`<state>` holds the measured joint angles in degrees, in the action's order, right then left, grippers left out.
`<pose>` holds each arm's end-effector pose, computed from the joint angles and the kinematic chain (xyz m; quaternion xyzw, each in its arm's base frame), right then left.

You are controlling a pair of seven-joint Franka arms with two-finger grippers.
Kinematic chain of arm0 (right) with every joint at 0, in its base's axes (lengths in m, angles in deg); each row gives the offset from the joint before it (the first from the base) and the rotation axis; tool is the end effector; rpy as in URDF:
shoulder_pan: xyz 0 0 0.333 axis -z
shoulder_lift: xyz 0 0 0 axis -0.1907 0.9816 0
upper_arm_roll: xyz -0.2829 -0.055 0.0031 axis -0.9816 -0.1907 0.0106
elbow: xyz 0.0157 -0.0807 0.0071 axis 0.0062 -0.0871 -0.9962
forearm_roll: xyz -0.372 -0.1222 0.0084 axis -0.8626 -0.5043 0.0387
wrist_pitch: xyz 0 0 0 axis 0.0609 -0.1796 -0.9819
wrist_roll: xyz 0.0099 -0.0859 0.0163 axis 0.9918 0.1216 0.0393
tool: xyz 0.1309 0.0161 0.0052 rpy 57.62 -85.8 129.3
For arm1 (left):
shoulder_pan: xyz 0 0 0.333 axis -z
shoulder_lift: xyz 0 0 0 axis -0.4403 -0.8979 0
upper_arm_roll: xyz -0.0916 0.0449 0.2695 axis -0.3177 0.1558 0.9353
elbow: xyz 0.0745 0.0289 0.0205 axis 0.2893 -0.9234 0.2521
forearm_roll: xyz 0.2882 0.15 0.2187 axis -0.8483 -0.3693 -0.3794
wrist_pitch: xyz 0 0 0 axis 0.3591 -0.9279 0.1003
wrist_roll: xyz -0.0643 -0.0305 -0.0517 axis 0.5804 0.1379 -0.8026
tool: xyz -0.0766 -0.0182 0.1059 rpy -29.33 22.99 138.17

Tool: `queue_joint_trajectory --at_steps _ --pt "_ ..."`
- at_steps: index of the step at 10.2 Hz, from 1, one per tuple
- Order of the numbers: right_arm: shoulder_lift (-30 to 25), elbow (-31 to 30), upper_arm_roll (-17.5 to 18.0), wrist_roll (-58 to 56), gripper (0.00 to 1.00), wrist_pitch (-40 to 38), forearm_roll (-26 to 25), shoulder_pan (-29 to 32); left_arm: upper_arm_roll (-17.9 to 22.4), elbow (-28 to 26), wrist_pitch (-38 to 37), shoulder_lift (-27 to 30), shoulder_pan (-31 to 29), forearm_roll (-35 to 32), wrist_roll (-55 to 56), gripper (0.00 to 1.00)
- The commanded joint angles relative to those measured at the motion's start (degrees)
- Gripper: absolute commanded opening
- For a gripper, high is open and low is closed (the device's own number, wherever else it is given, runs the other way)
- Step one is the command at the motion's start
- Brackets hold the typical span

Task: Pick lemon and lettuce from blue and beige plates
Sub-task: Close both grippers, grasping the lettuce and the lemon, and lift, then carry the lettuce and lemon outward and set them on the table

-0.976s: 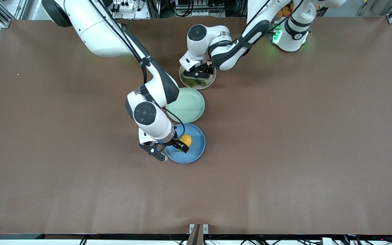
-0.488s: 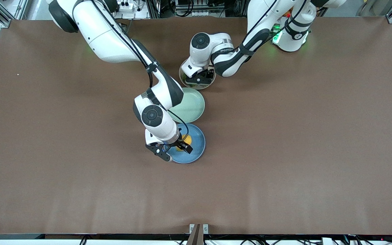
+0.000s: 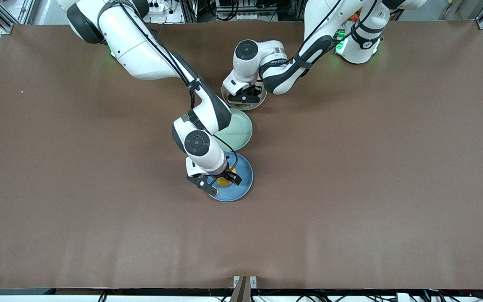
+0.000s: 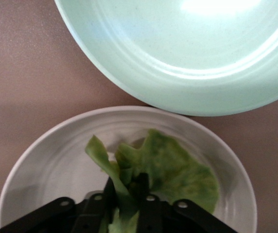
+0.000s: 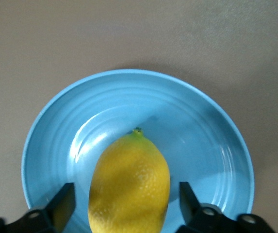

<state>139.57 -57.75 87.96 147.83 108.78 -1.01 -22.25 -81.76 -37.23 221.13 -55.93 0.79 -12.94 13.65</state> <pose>0.5903 0.4274 0.1652 -0.9557 0.2859 0.0128 0.0696 0.2392 -0.5150 0.1338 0.9971 -0.0407 -0.0598 0.0247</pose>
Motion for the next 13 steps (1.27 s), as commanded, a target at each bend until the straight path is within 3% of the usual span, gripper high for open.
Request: queue_joint_trajectory --at_steps 1,2,3,5,6,8,11,13 --pt "0.8 1.7 -0.4 0.5 0.36 -0.1 0.1 0.0 -0.1 0.1 -0.2 0.0 0.0 -2.1 3.8 0.0" --pt "0.8 2.0 -0.3 0.9 0.14 -0.1 0.2 -0.1 -0.1 0.2 -1.7 2.1 -0.4 -2.0 3.9 0.0" --pt "0.4 2.0 -0.4 0.7 0.03 -0.7 0.2 0.0 -0.2 0.4 -4.3 5.0 -0.8 -1.3 3.9 0.0" --pt "-0.8 4.0 0.0 0.5 0.0 -5.9 0.6 1.6 -0.6 1.2 -7.9 12.1 -3.2 0.9 3.7 0.0" --pt "-0.8 7.7 0.1 0.5 0.0 -10.6 0.7 2.7 -0.8 3.2 -10.4 14.7 -4.3 2.6 3.6 0.0" --pt "-2.3 9.0 1.1 -2.3 0.0 -14.5 0.9 5.7 -1.7 8.6 -19.3 17.8 -8.2 2.8 1.0 0.0" --pt "-5.7 8.5 1.7 -11.4 0.0 -21.8 0.9 10.9 -1.3 13.3 -24.1 21.0 -21.3 10.3 -22.7 0.0" --pt "-7.2 7.3 1.5 -19.2 0.0 -28.3 0.8 13.5 -1.3 16.5 -24.0 18.5 -31.7 13.9 -35.3 0.0"
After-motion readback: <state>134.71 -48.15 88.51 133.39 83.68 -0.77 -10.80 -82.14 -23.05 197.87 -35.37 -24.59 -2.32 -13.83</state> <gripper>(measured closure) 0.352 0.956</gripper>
